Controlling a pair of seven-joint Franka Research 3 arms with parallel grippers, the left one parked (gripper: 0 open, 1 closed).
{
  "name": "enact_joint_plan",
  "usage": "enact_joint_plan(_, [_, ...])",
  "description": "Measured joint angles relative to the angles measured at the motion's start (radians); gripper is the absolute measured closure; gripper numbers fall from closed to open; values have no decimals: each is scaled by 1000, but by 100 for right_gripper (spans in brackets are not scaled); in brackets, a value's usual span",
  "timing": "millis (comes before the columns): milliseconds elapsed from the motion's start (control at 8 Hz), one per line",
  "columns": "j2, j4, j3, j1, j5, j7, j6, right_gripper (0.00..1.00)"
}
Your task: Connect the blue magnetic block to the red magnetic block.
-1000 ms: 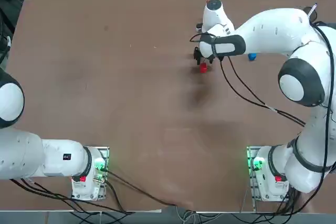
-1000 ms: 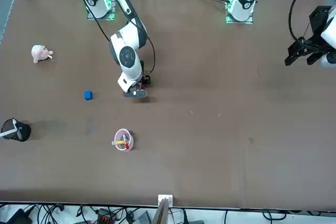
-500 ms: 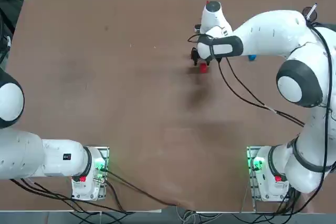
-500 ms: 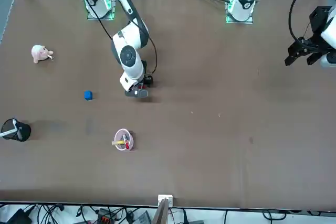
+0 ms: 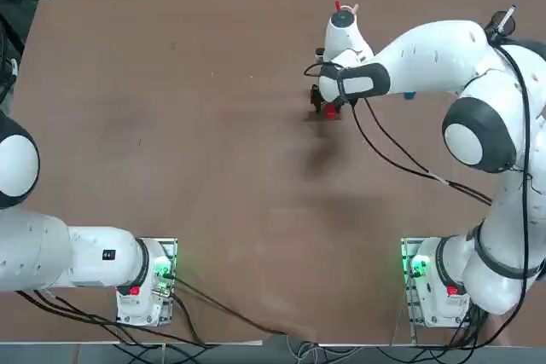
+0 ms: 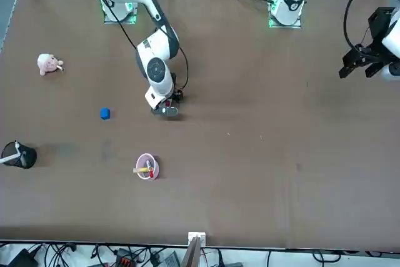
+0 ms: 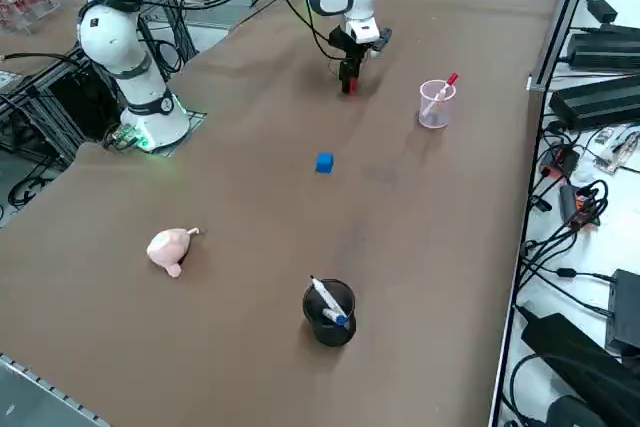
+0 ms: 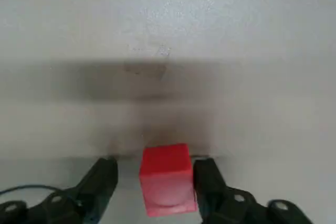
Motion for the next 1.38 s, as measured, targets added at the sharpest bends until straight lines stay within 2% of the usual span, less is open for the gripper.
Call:
enact_joint_plan(125, [0,1,-2,0,0,1,0,19])
enact_joint_plan(250, [0,4,-5,0,3,19,0,40])
enact_joint_plan(375, [-1,8,-8,-1,6,72,0,51])
enact_joint_plan(625, [-16,25,-20,-3,9,257,-9,51])
enact_joint_plan(875, [-67,33,-59,-38,11,483,-64,51])
enact_joint_plan(1125, [-122,31,-88,-129,12,690,-131,51])
enact_joint_plan(1375, [-154,5,-92,-236,13,870,-144,51])
